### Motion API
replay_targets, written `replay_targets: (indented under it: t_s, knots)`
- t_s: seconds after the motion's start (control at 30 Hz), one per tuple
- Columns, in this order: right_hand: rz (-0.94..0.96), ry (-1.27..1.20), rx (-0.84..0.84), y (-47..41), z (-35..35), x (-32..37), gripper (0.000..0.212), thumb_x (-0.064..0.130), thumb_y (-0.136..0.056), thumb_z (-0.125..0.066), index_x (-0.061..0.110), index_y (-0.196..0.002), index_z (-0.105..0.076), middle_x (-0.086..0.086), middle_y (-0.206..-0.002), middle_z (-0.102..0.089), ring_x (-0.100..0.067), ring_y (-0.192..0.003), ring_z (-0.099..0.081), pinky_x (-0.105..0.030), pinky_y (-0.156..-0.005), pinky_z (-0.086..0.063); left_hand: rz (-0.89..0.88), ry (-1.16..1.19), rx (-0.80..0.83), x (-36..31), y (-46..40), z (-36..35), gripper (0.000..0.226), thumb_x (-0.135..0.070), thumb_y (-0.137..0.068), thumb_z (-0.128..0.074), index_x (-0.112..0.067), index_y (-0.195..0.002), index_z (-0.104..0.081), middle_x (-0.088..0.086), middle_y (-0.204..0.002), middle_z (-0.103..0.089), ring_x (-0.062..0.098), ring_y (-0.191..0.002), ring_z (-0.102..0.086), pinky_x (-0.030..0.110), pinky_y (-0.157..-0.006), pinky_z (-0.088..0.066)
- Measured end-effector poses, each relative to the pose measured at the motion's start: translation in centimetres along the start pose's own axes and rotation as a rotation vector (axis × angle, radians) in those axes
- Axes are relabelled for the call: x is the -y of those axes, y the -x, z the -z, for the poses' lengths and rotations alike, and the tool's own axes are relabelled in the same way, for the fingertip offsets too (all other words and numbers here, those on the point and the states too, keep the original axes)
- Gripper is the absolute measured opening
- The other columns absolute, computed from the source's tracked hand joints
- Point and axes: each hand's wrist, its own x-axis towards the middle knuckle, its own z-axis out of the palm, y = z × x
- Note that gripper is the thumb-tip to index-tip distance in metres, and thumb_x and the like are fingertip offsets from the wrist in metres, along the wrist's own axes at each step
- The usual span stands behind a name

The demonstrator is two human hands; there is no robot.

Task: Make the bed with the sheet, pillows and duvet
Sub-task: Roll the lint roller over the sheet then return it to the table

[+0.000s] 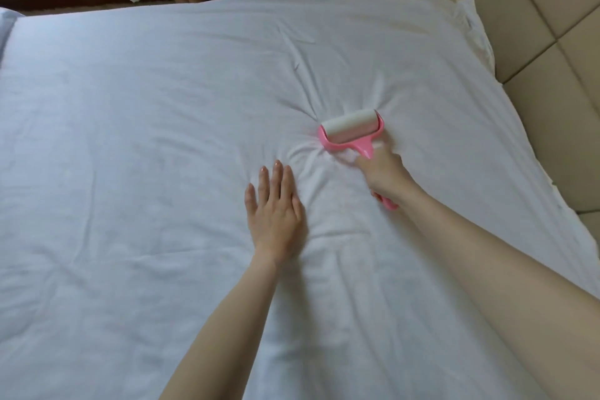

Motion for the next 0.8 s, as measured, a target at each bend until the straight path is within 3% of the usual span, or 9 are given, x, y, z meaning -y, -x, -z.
replay_targets:
  t_s: [0.27,0.43,0.73,0.8]
  knots:
    - [-0.101,-0.021,0.038,10.3,-0.6,-8.2,0.024,0.032,-0.089,-0.049,0.011,-0.076,-0.048,-0.016,-0.067,-0.052,-0.029,-0.049,-0.050,-0.025,-0.043,-0.038,0.023,-0.030,0.057,1.4,13.6,-1.2,0.058,-0.030,-0.094,-0.021,-0.022,-0.151,-0.024,-0.004,-0.159,-0.021,0.019,-0.146,-0.019,0.042,-0.114,-0.008]
    - [-0.187,-0.077,0.061,18.1,-1.3,-13.3,0.024,0.027,-0.089,-0.047,0.011,-0.070,-0.044,-0.013,-0.065,-0.049,-0.029,-0.051,-0.051,-0.029,-0.045,-0.041,-0.003,-0.033,0.099,0.7,20.1,-1.3,0.056,-0.028,-0.092,-0.027,-0.016,-0.147,-0.035,0.002,-0.153,-0.036,0.026,-0.140,-0.036,0.046,-0.110,-0.016]
    - [-0.297,-0.122,0.084,30.0,-2.2,-20.1,0.025,0.026,-0.088,-0.045,0.013,-0.068,-0.041,-0.009,-0.061,-0.045,-0.026,-0.047,-0.047,-0.029,-0.044,-0.037,-0.023,-0.047,0.257,-2.7,30.2,-1.0,0.057,-0.028,-0.089,-0.031,-0.012,-0.142,-0.044,0.006,-0.149,-0.042,0.028,-0.135,-0.042,0.047,-0.106,-0.019]
    - [-0.330,-0.134,0.092,32.7,-2.5,-21.9,0.024,0.028,-0.088,-0.045,0.014,-0.069,-0.041,-0.008,-0.061,-0.045,-0.026,-0.047,-0.046,-0.029,-0.044,-0.037,-0.038,-0.057,0.298,-3.2,32.4,-1.2,0.058,-0.030,-0.088,-0.033,-0.012,-0.141,-0.046,0.006,-0.148,-0.043,0.029,-0.135,-0.043,0.050,-0.107,-0.027]
